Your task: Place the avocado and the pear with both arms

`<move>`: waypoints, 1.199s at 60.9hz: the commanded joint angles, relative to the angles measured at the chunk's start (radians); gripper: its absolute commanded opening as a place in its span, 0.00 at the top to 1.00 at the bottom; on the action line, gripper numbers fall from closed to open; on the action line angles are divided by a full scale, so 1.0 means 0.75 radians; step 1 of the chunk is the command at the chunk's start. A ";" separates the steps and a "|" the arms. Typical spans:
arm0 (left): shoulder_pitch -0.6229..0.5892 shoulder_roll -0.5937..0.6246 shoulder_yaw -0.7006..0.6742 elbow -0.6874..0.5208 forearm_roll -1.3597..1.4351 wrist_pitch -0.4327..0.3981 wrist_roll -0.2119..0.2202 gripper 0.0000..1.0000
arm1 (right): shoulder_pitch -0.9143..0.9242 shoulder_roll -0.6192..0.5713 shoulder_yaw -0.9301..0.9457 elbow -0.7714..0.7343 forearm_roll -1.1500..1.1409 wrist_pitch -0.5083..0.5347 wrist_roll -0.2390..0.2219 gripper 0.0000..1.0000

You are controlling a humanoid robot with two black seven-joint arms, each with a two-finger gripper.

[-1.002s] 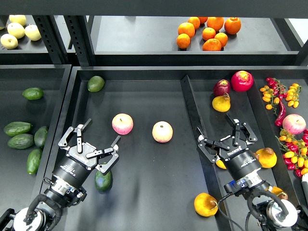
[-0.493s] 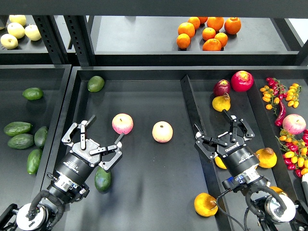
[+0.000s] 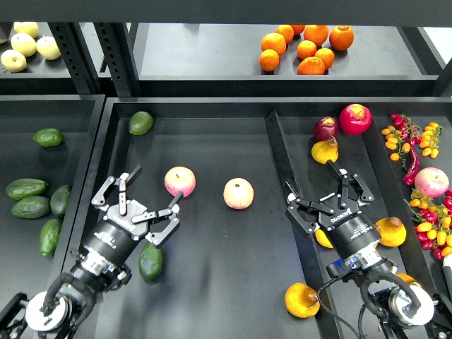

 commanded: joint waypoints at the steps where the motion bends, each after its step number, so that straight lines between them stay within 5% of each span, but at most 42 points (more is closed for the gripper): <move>1: -0.099 0.105 0.058 0.011 0.084 0.000 0.050 0.01 | 0.003 0.000 0.000 0.002 0.008 -0.027 0.000 0.00; 26: -0.430 0.459 0.499 0.034 0.113 0.000 0.050 0.01 | 0.040 0.000 0.014 0.010 0.020 -0.119 -0.004 0.00; 45: -0.982 0.700 1.012 0.136 0.241 0.000 0.050 0.01 | 0.056 0.000 0.018 0.014 0.024 -0.138 -0.008 0.00; 73: -1.474 0.674 1.643 0.138 0.313 0.000 0.050 0.01 | 0.077 0.000 0.072 0.014 0.055 -0.162 -0.008 0.00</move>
